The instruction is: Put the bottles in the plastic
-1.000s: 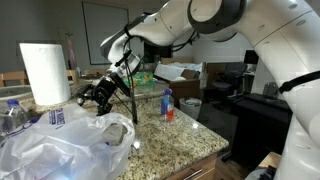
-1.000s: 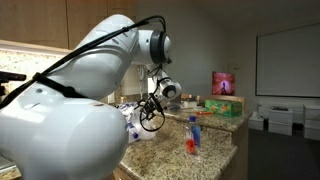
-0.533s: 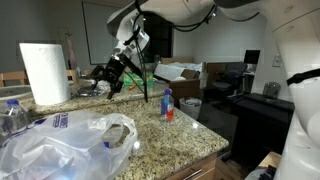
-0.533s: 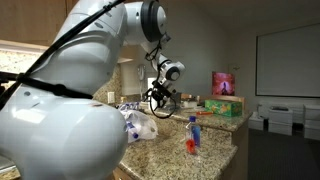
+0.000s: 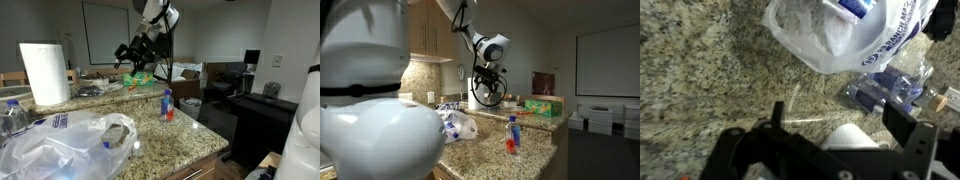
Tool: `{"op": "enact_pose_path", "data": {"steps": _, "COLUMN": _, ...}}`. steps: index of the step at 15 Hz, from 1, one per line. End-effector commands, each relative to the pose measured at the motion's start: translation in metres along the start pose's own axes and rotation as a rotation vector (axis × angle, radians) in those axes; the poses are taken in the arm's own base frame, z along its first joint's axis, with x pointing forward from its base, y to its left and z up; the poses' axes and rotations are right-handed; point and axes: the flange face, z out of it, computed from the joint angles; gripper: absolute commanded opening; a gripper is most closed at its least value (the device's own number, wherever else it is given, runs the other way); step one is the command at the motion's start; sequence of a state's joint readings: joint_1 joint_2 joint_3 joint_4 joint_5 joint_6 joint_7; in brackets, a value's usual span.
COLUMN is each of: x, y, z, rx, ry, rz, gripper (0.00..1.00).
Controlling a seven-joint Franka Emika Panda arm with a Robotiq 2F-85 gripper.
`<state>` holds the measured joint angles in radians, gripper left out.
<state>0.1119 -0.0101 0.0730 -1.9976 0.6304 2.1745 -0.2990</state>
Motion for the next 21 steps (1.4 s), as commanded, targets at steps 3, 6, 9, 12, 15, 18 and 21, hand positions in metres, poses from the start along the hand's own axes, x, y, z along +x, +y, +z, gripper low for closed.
{"op": "enact_pose_path", "data": {"steps": 3, "x": -0.081, "y": 0.021, "z": -0.071, "rx": -0.144, "ry": 0.232, "rz": 0.119, "gripper": 1.0}}
{"op": "enact_pose_path", "data": {"steps": 6, "x": -0.102, "y": 0.034, "z": -0.087, "rx": -0.256, "ry": 0.33, "rz": 0.173, "gripper": 1.0}}
{"op": "enact_pose_path", "data": {"steps": 9, "x": -0.107, "y": 0.053, "z": -0.088, "rx": -0.382, "ry": 0.398, "rz": 0.237, "gripper": 1.0}}
{"op": "enact_pose_path", "data": {"steps": 12, "x": -0.103, "y": 0.085, "z": -0.081, "rx": -0.516, "ry": 0.414, "rz": 0.323, "gripper": 1.0}}
{"op": "enact_pose_path", "data": {"steps": 15, "x": -0.104, "y": 0.111, "z": -0.072, "rx": -0.649, "ry": 0.37, "rz": 0.442, "gripper": 1.0}}
{"op": "enact_pose_path", "data": {"steps": 18, "x": -0.106, "y": 0.122, "z": -0.054, "rx": -0.725, "ry": 0.266, "rz": 0.54, "gripper": 1.0}}
{"op": "enact_pose_path", "data": {"steps": 21, "x": -0.104, "y": 0.115, "z": -0.038, "rx": -0.69, "ry": 0.212, "rz": 0.55, "gripper": 1.0}}
